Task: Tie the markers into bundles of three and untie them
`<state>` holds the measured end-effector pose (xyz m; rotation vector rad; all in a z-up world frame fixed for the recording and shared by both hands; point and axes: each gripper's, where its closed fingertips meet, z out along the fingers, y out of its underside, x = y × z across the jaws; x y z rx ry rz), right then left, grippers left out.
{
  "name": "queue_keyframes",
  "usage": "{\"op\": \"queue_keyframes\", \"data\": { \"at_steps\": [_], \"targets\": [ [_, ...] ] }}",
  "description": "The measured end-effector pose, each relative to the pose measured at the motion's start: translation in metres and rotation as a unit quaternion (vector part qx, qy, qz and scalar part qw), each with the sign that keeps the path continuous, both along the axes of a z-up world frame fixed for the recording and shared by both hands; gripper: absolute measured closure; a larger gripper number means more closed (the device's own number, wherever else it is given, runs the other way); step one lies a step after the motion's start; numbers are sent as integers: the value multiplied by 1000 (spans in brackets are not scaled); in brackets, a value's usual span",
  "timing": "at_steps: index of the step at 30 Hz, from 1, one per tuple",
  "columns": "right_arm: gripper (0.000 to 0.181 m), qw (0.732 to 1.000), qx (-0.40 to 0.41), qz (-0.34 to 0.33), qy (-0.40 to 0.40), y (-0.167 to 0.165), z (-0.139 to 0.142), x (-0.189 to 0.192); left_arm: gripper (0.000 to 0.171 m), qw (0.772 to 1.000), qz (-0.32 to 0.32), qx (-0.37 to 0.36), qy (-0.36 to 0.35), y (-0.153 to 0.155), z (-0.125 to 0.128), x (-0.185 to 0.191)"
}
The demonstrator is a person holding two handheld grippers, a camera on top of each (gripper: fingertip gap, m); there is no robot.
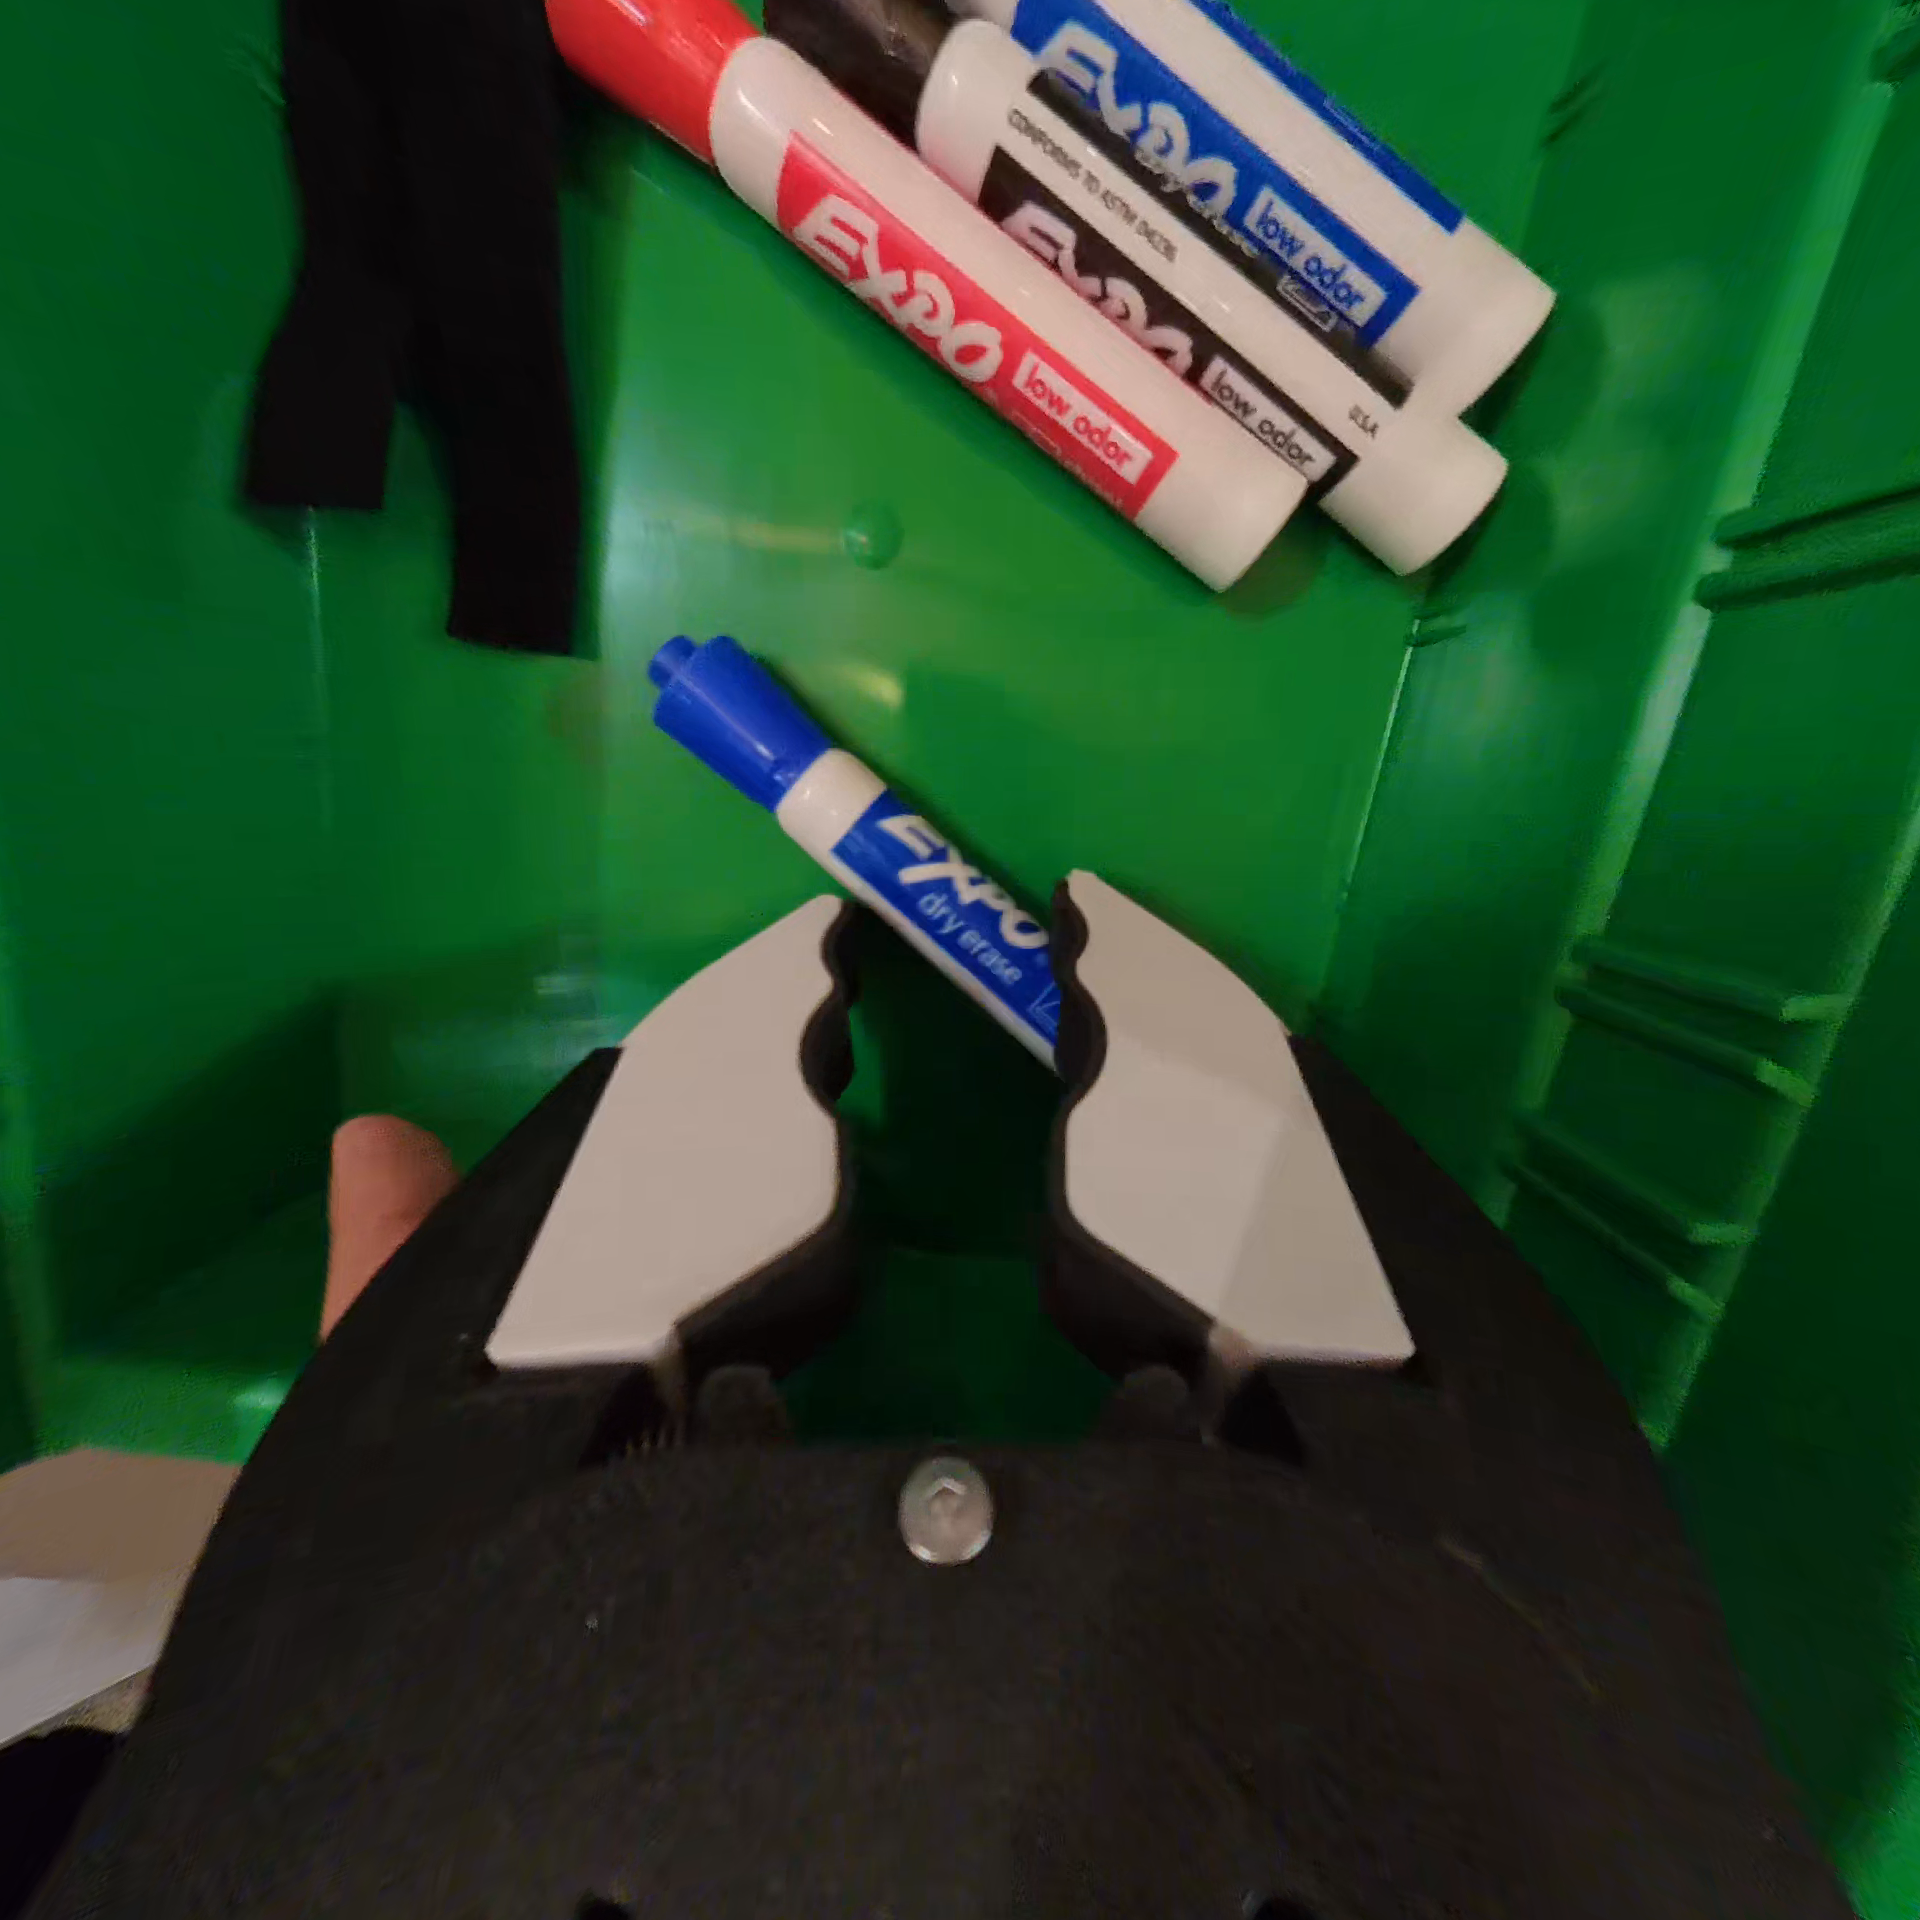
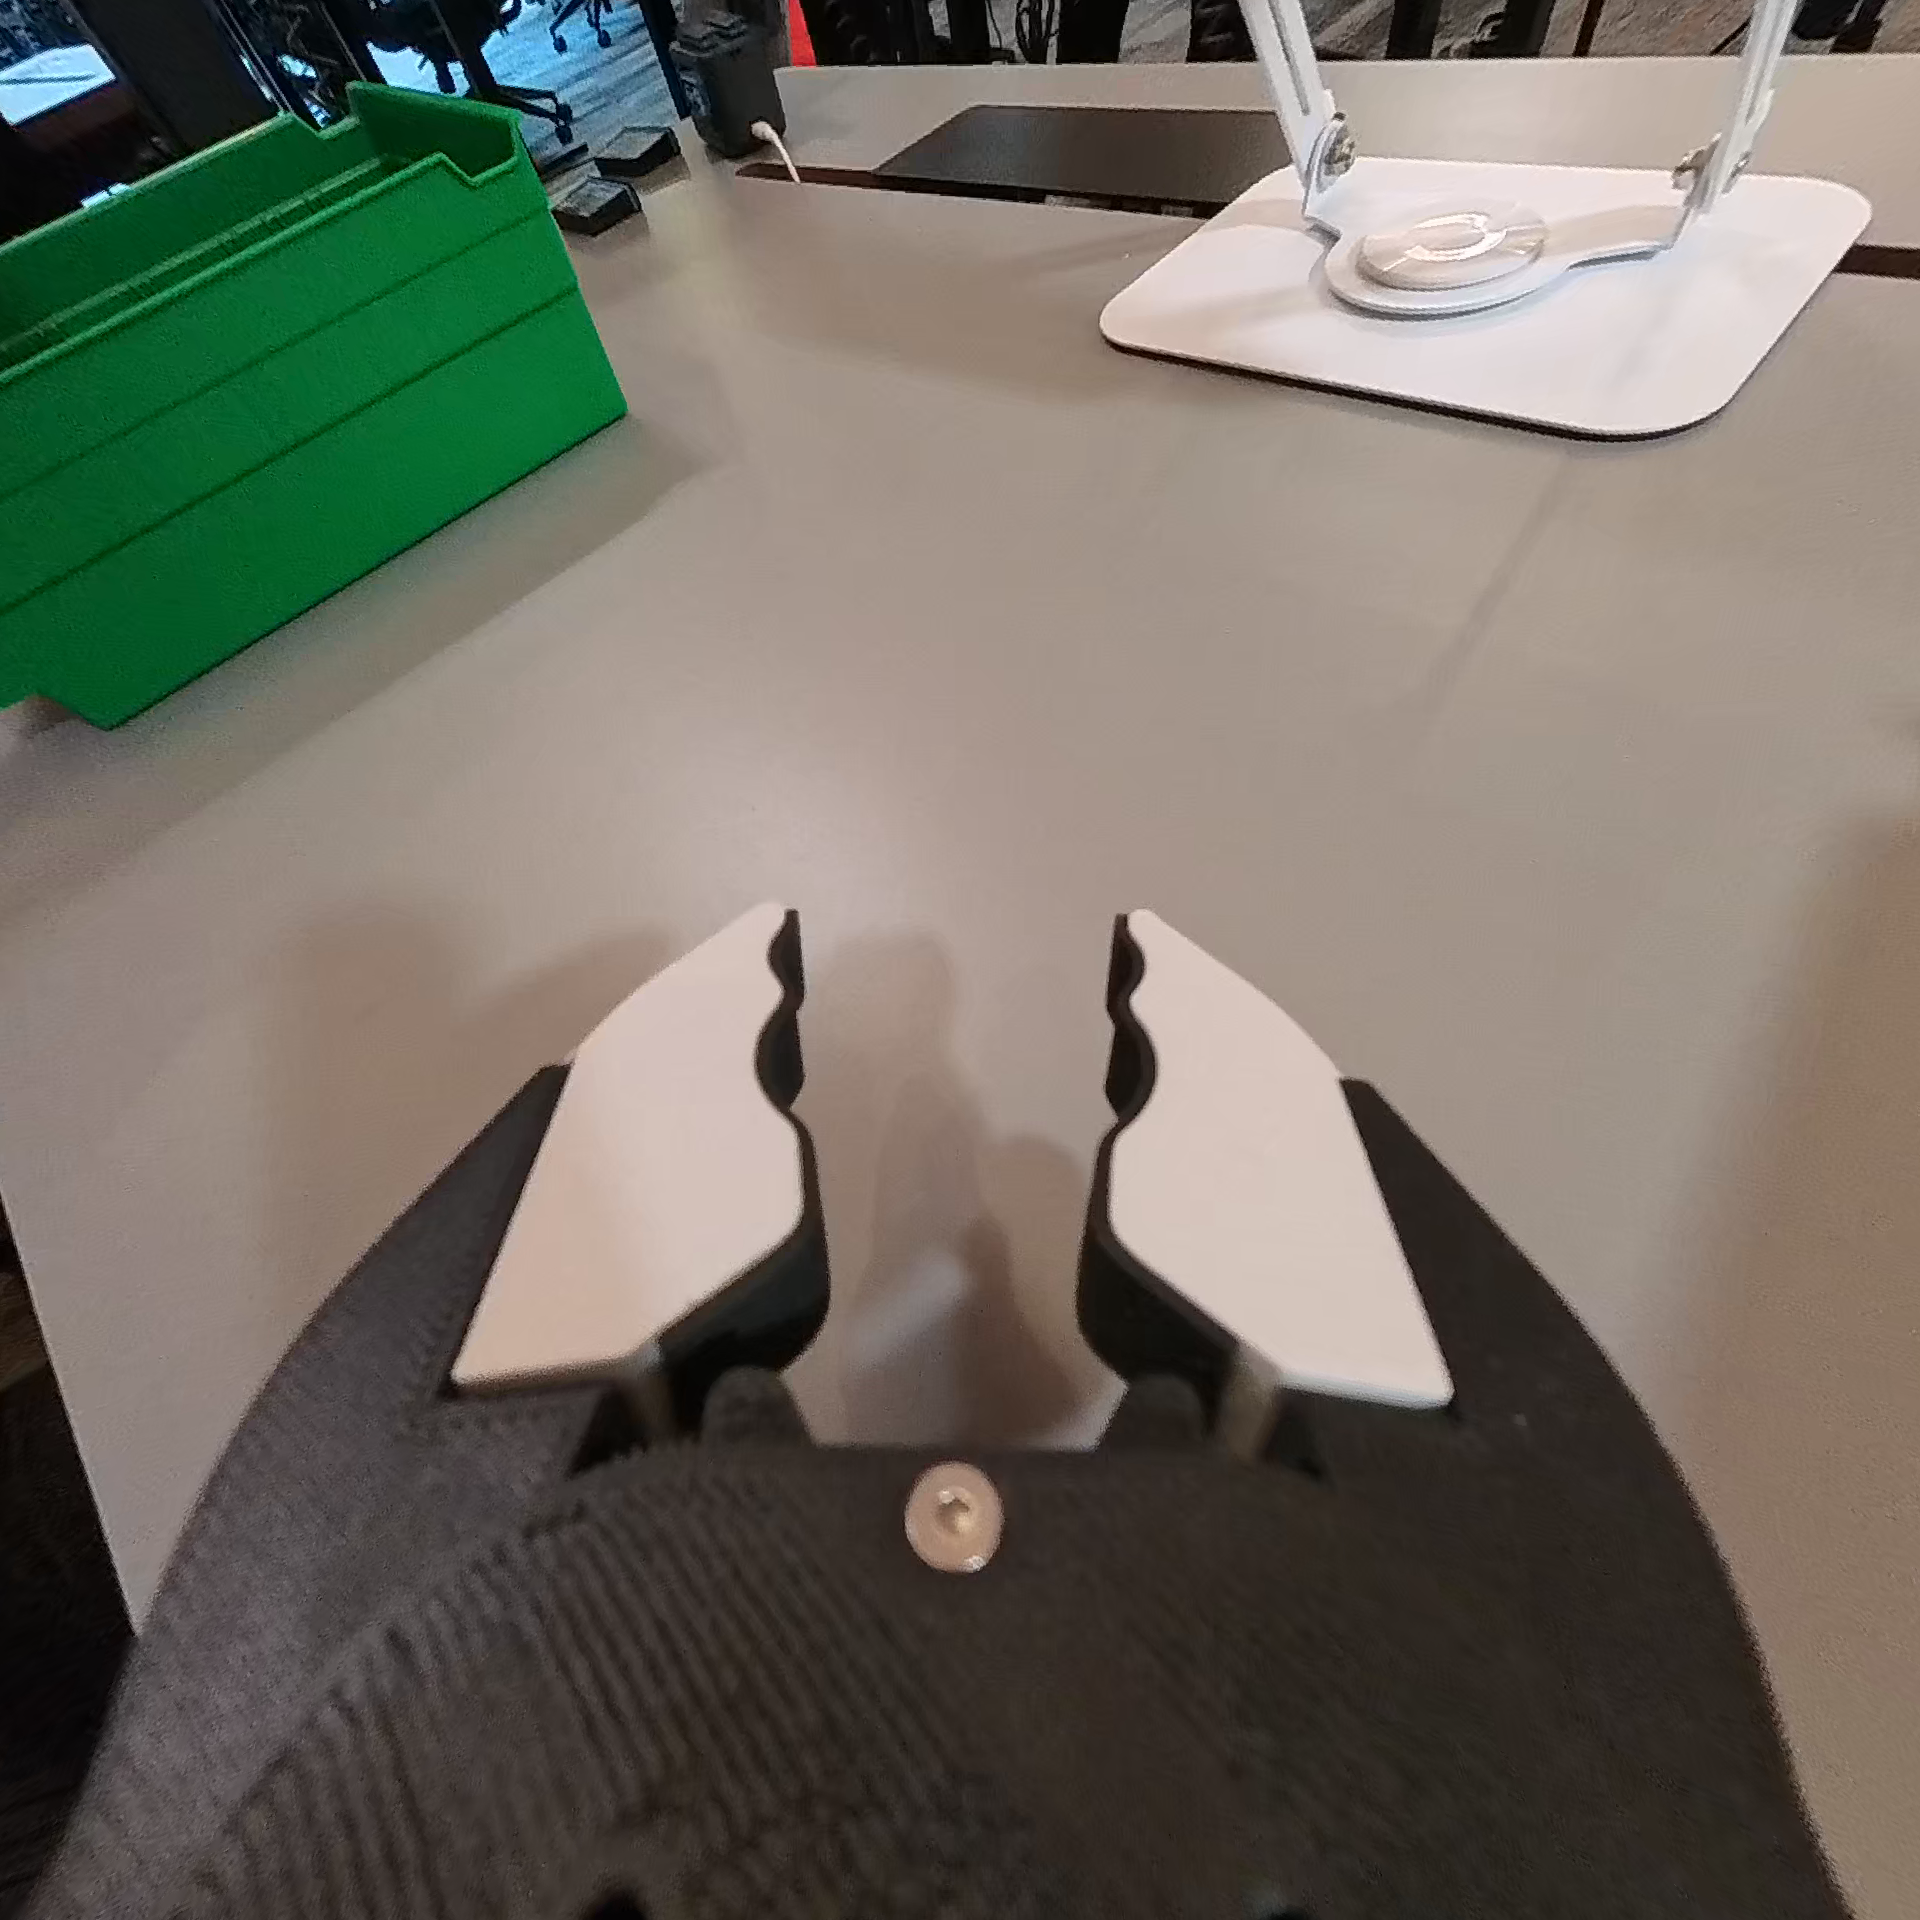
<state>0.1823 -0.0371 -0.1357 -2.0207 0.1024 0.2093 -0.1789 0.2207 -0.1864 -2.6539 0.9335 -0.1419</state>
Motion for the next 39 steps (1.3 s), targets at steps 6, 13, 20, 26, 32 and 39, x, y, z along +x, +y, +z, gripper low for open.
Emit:
{"op": "queue_keyframes", "data": {
  "at_steps": [6,13,20,26,32,39],
  "targets": [
    [125,1000,-1,4,-13,0,0,-3,149,997,-31,59,42,10,8,-8],
    [128,1000,-7,8,-19,1,-2,-5,150,992,-44,116,10,7,62,0],
    [132,999,17,21,-19,0,7,-4,150,954,-206,208,-68,-68,151,101],
    [137,985,100,99,-98,-15,55,-21,150,883,-439,152,-65,-195,93,225],
    [134,943,80,217,-239,-42,35,-50,149,819,-563,111,-29,-259,8,260],
    [133,918,38,298,-257,-51,-2,-73,150,802,-590,74,-59,-275,-2,257]
  ]
}}
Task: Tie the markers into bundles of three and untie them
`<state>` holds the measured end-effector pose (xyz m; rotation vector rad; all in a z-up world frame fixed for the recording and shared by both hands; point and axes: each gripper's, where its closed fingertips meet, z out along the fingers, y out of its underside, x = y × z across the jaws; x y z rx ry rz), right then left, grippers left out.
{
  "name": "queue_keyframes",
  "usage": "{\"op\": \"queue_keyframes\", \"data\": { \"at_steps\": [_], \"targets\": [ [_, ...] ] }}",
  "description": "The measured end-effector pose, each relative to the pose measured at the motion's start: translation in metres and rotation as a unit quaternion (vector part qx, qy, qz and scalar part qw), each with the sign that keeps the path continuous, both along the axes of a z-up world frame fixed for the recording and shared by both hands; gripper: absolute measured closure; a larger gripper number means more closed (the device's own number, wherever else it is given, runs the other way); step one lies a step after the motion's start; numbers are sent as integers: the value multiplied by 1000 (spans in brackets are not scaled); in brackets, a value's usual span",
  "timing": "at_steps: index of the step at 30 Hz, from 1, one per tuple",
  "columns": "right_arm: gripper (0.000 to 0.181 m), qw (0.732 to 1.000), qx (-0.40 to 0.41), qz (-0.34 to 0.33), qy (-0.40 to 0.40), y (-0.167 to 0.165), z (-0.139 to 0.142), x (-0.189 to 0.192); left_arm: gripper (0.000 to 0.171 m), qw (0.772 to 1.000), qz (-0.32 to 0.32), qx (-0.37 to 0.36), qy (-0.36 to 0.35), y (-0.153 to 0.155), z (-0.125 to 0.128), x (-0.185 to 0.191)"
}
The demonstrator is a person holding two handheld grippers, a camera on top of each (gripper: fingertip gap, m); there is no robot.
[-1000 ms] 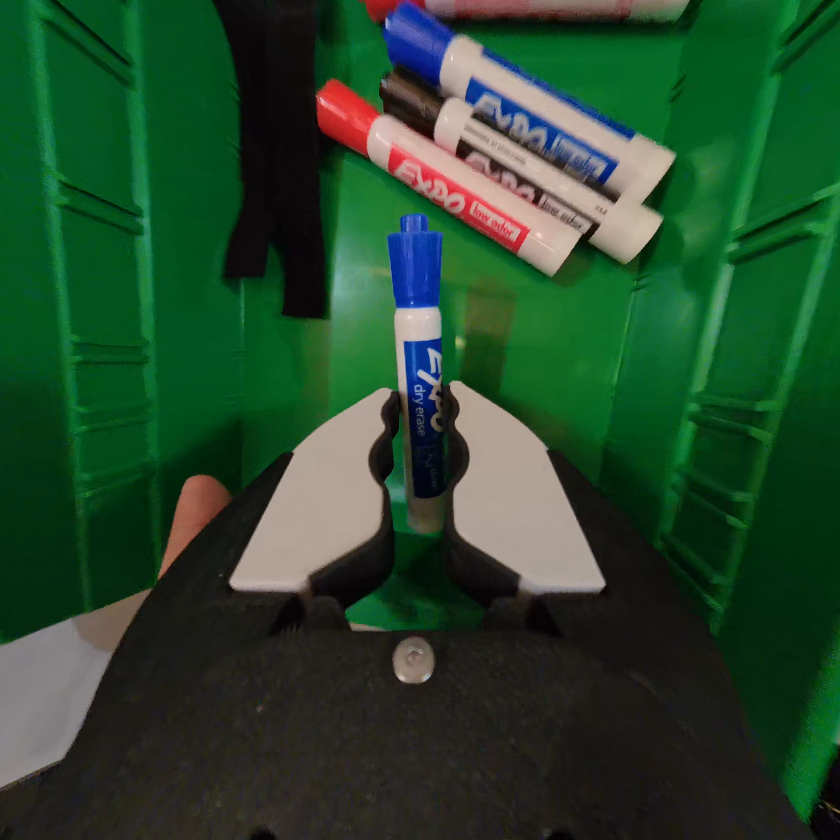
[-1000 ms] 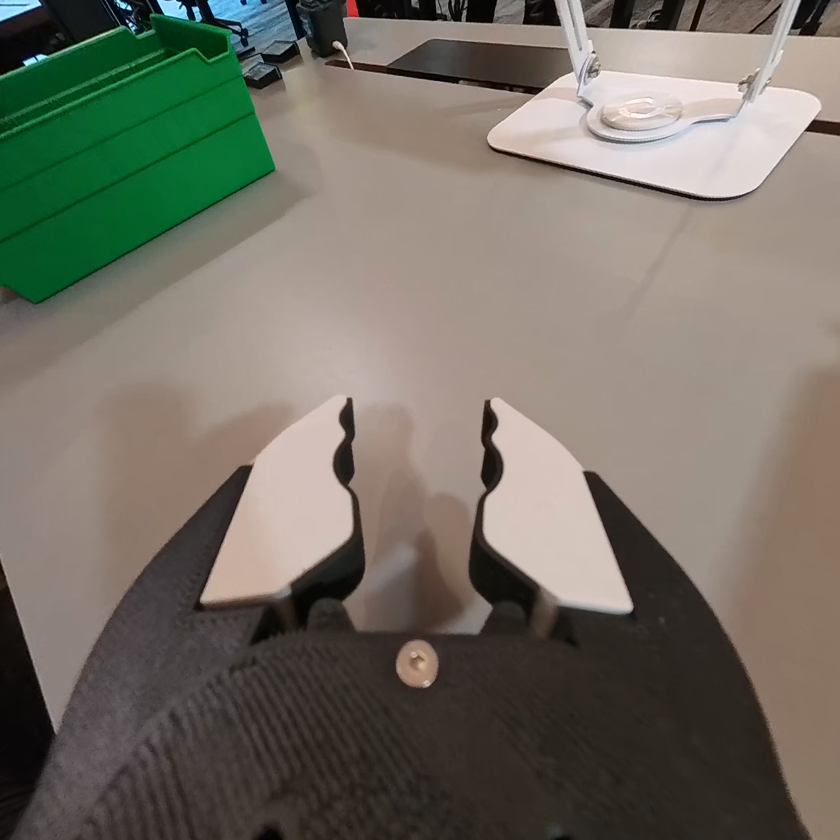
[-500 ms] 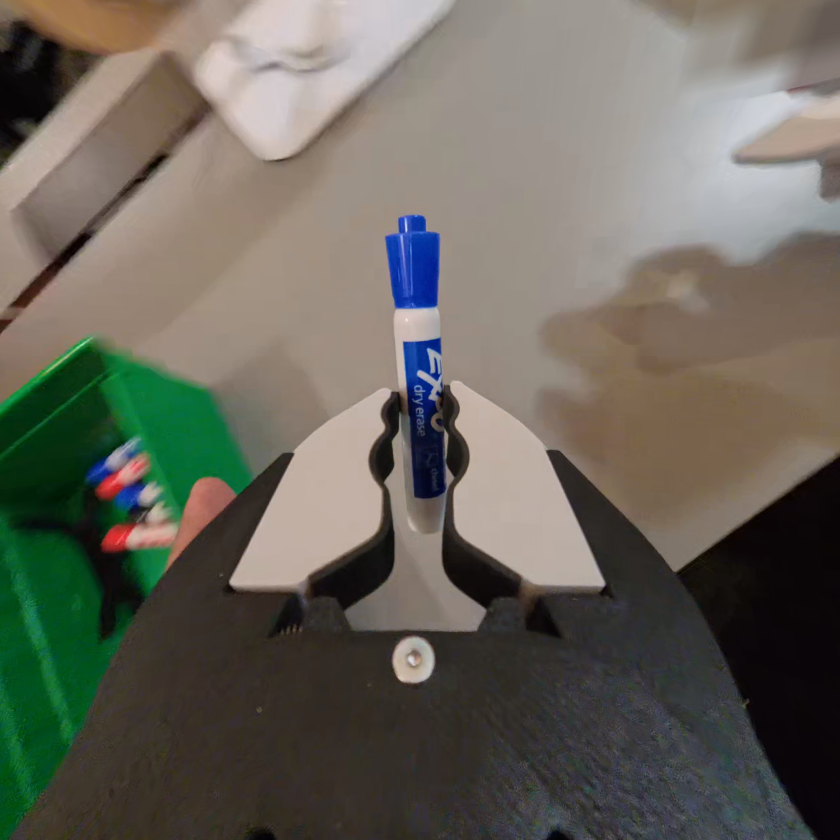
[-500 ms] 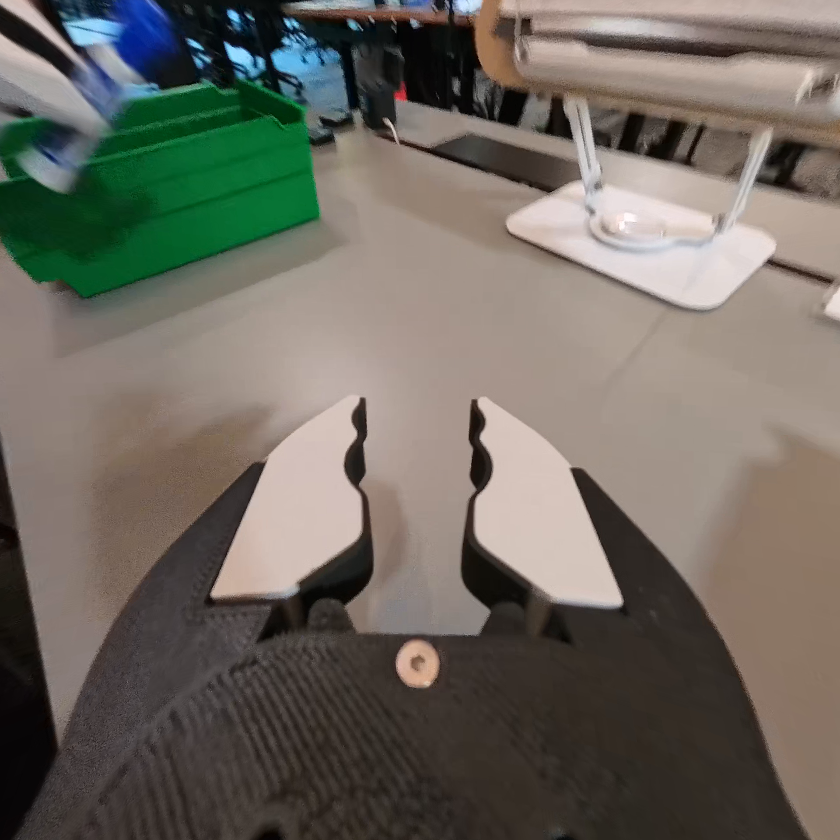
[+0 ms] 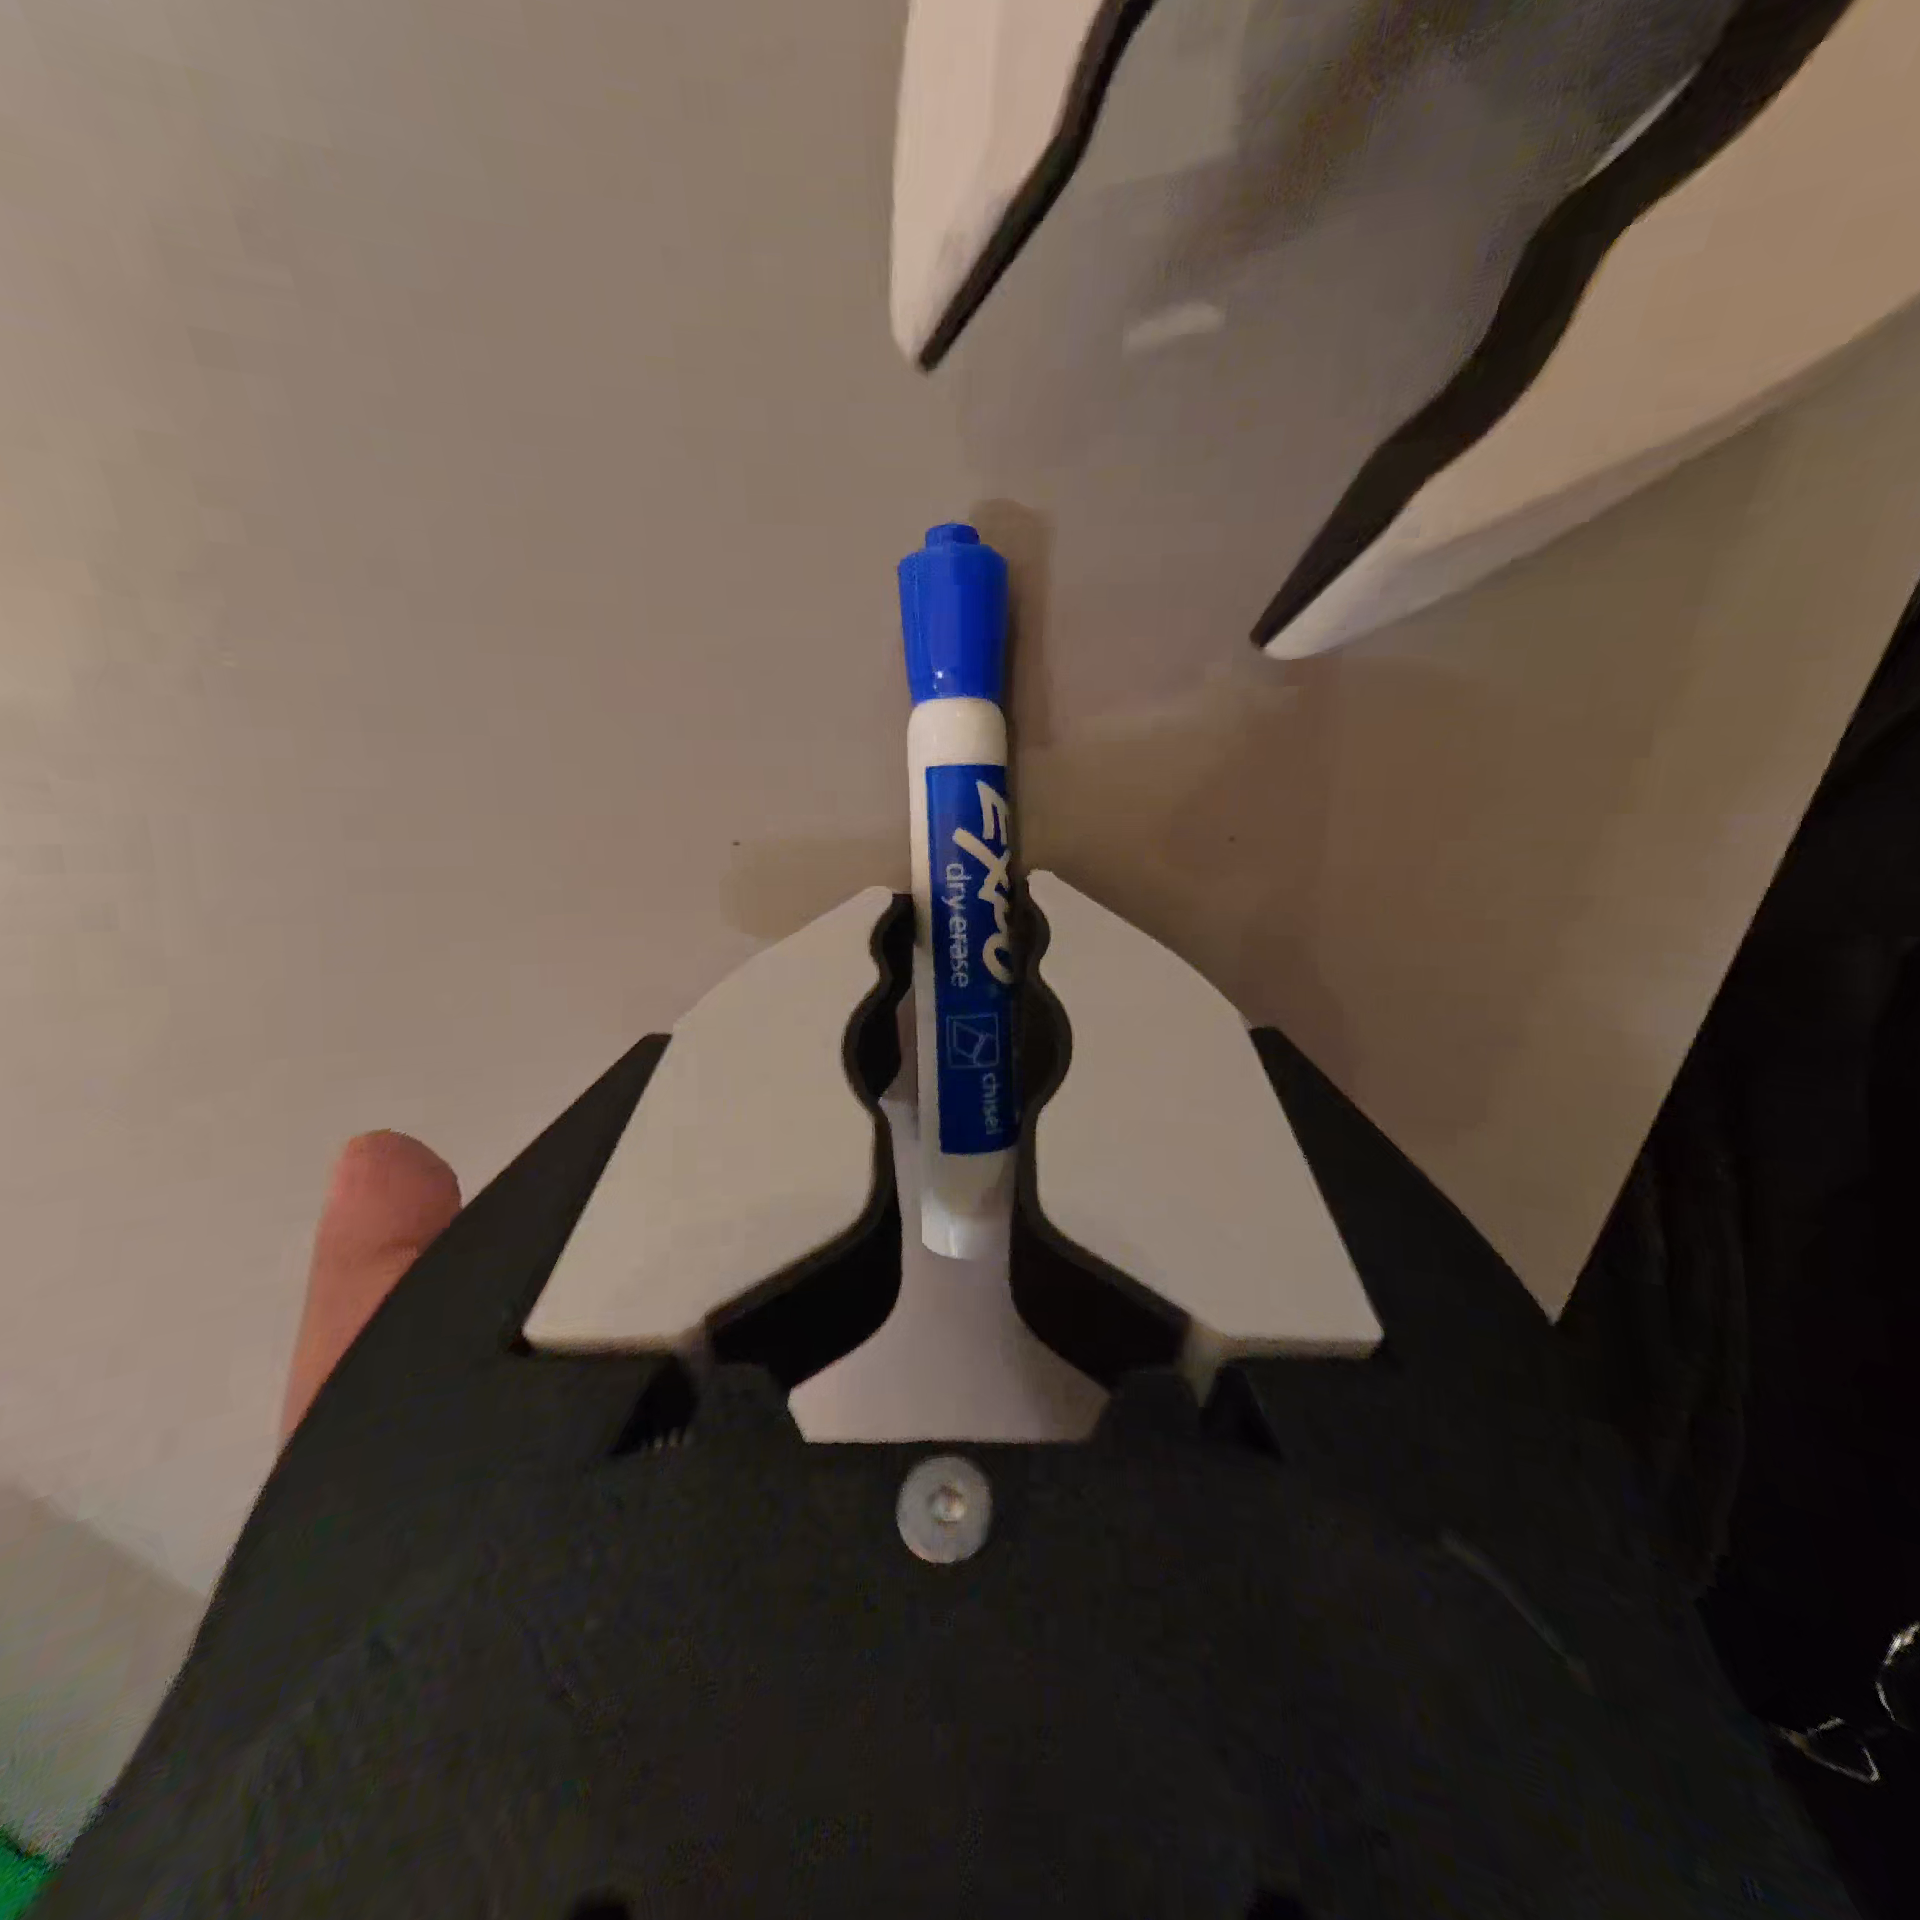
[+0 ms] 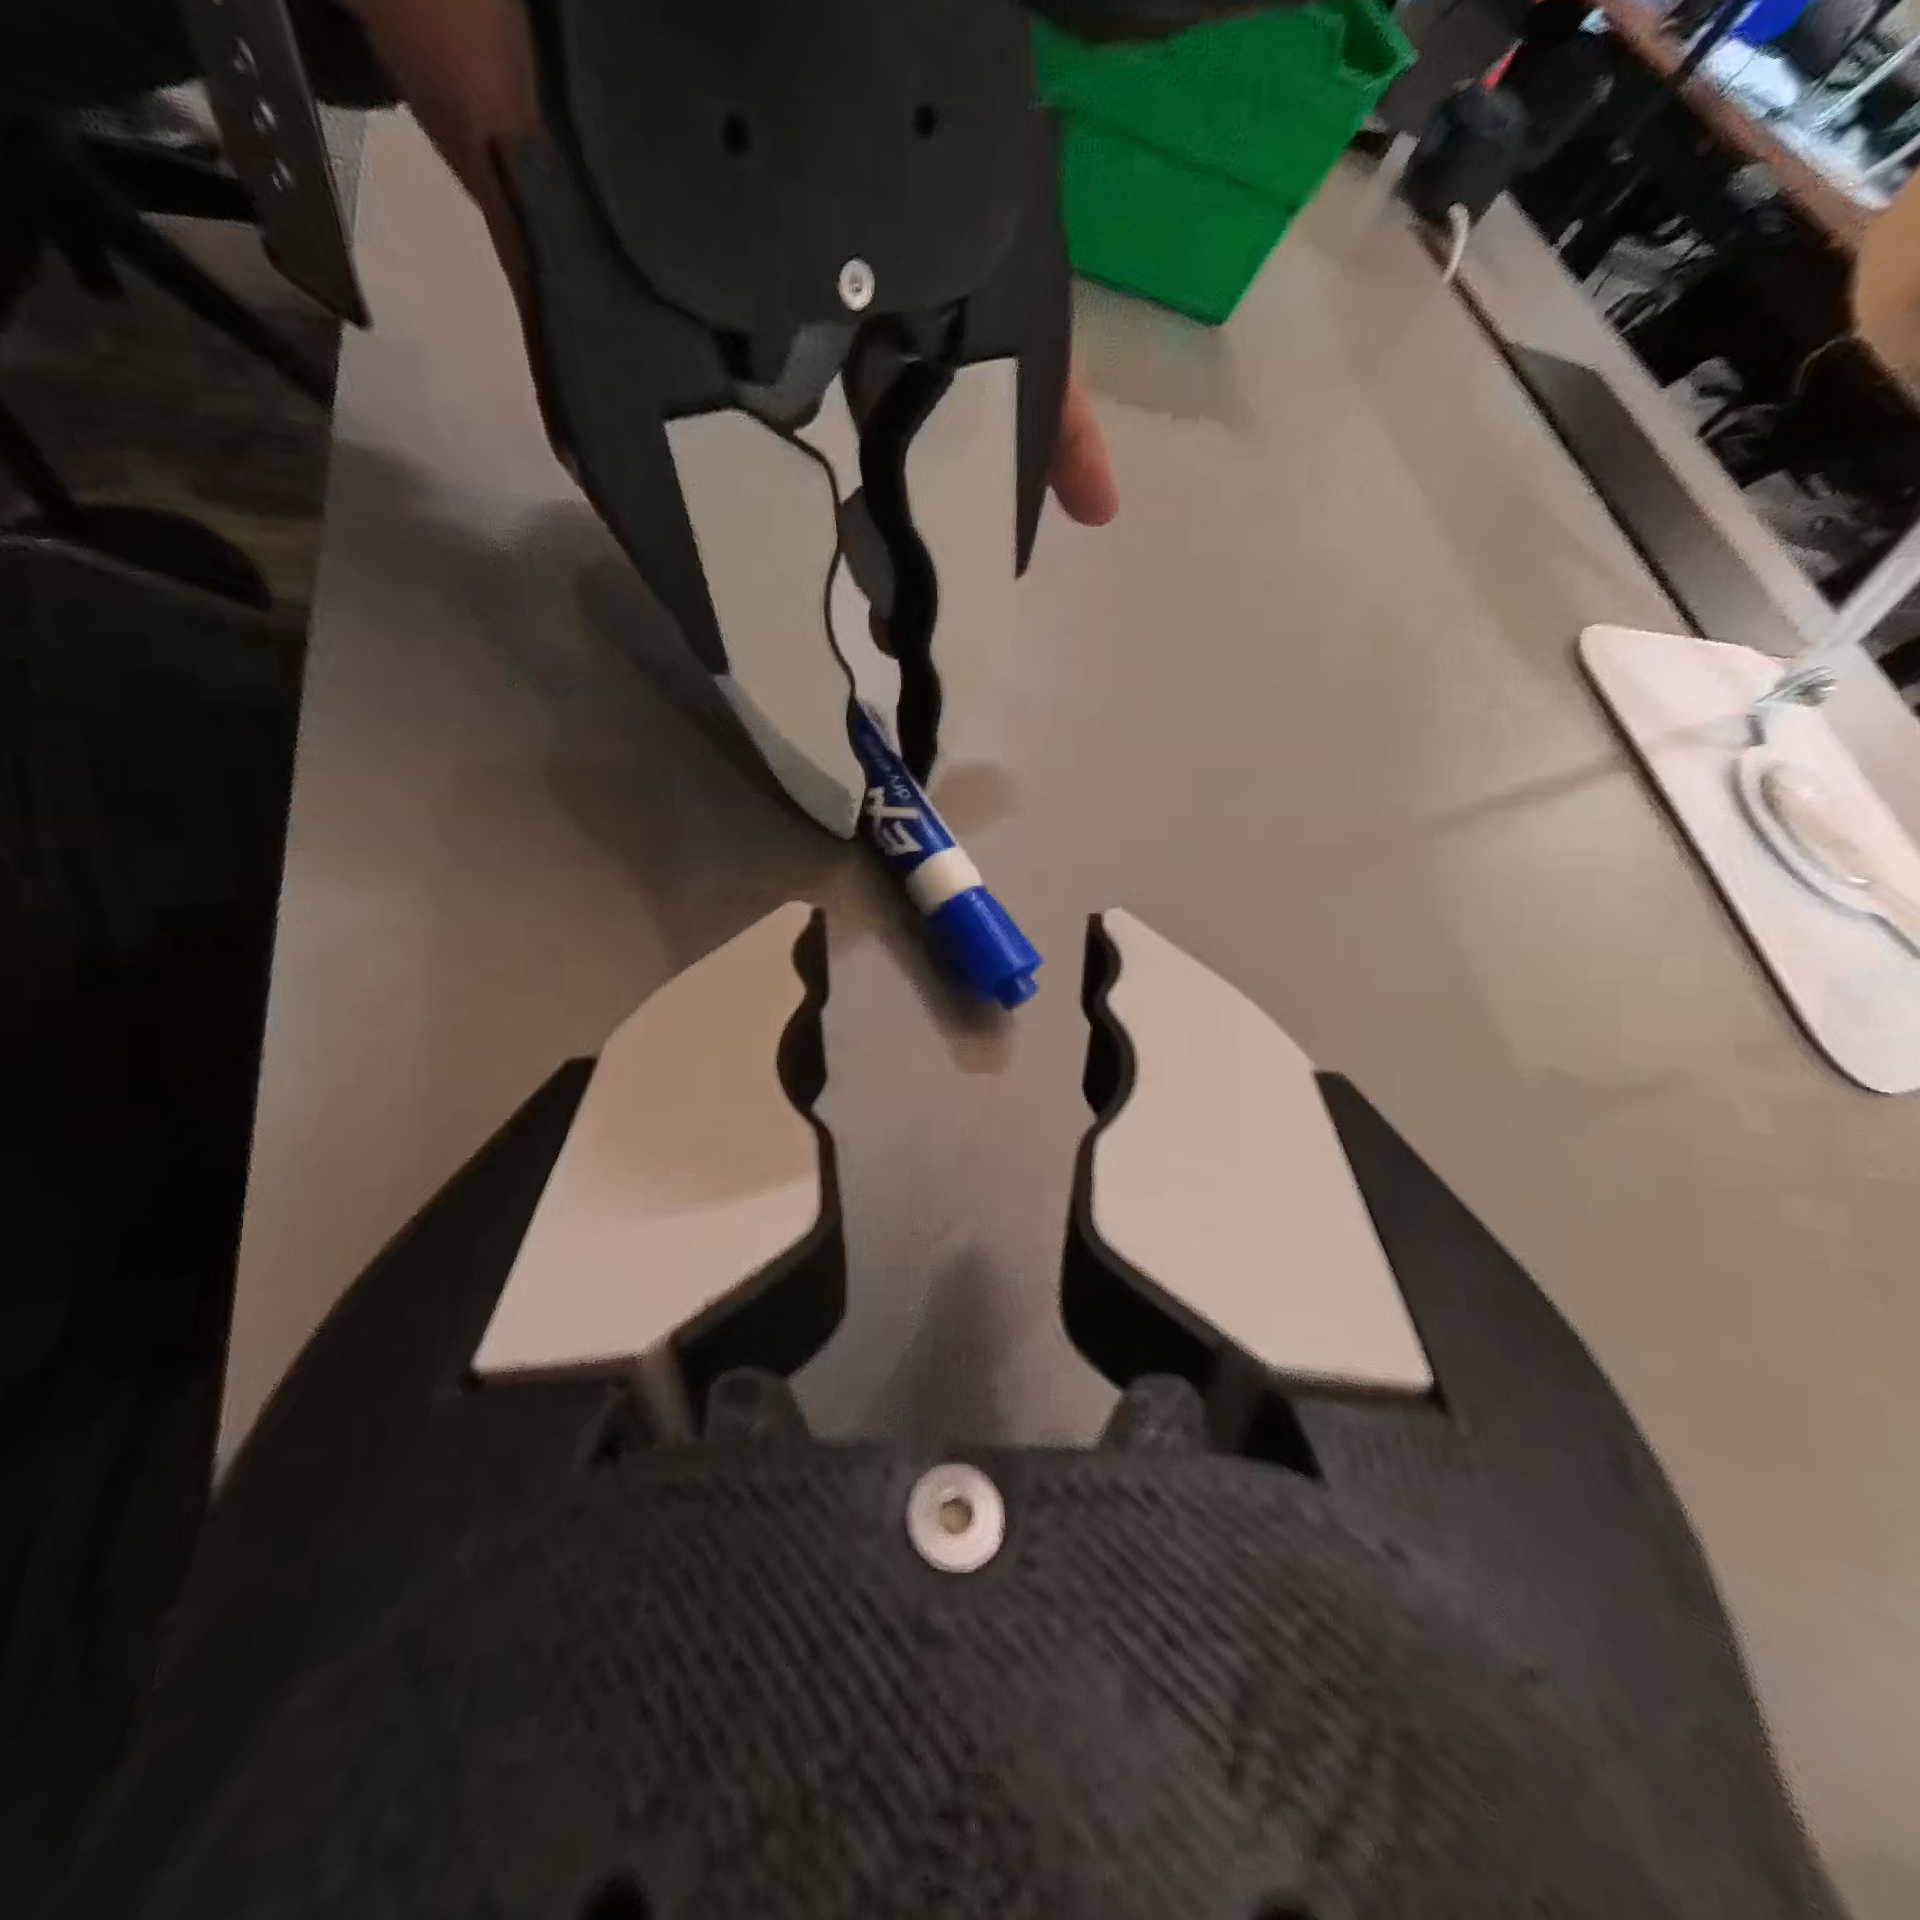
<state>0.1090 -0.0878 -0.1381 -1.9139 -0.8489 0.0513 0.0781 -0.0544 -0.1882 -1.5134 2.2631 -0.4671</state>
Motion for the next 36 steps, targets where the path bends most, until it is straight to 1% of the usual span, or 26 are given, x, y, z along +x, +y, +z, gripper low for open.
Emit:
{"op": "queue_keyframes", "data": {
  "at_steps": [2,3,6,7,9,10,12,13,15,16,18,21,23,24,25,26,27,28,29,30,31,32,33,34,35,36],
  "targets": [
    [130,999,-6,-5,-35,3,-9,-1,150,1000,-11,12,-8,-2,0,1],
    [130,999,-9,-4,-48,4,-13,-2,150,999,-29,15,-14,-6,0,1],
    [131,997,-48,4,-62,0,-30,-8,150,992,-119,-9,-48,-33,1,-2],
    [132,996,-65,8,-65,-2,-35,-10,150,989,-135,-4,-63,-36,1,-2],
    [156,993,-99,33,-59,-10,-40,-19,150,986,-146,11,-77,-36,1,-3],
    [163,992,-107,38,-64,-12,-41,-21,150,987,-141,8,-77,-35,1,-3],
    [164,989,-112,35,-85,-11,-42,-20,149,989,-128,2,-73,-33,1,-4],
    [164,988,-116,31,-94,-11,-41,-18,144,991,-112,1,-76,-30,2,-4],
    [164,990,-110,18,-91,-9,-37,-15,112,993,-74,5,-90,-18,5,-1],
    [164,992,-100,11,-82,-7,-33,-12,100,994,-55,-2,-98,-12,7,0],
    [164,994,-83,-3,-64,-6,-25,-3,86,993,-18,-40,-110,-3,10,2],
    [164,997,-61,-29,-38,-3,-14,14,83,982,40,-138,-124,4,17,6],
    [164,998,-43,-47,-18,-1,-7,25,74,960,86,-228,-141,6,29,12],
    [164,998,-33,-55,-10,1,-4,30,73,942,106,-282,-150,6,37,15],
    [164,998,-23,-64,-4,2,0,35,73,918,128,-339,-163,9,47,19],
    [164,997,-13,-72,0,4,3,39,74,888,150,-396,-178,13,58,23],
    [164,997,-6,-80,3,5,6,43,77,855,171,-451,-191,19,67,26],
    [164,996,1,-89,4,7,8,48,84,822,192,-498,-201,26,74,28],
    [164,995,9,-98,7,9,9,51,89,794,208,-531,-210,34,78,29],
    [164,995,16,-102,11,11,11,52,94,781,217,-545,-214,40,79,29],
    [164,994,22,-104,16,12,13,52,99,782,223,-542,-214,43,76,28],
    [164,994,29,-106,21,14,14,52,100,791,225,-527,-212,45,72,28],
    [164,993,35,-106,22,15,16,51,107,801,222,-515,-212,45,70,29],
    [164,994,38,-104,20,16,16,49,121,803,204,-517,-214,40,73,29],
    [164,994,39,-100,16,17,15,47,132,798,184,-530,-218,33,78,29],
    [164,995,37,-96,9,18,13,45,138,789,176,-545,-221,29,83,30]
  ]
}}
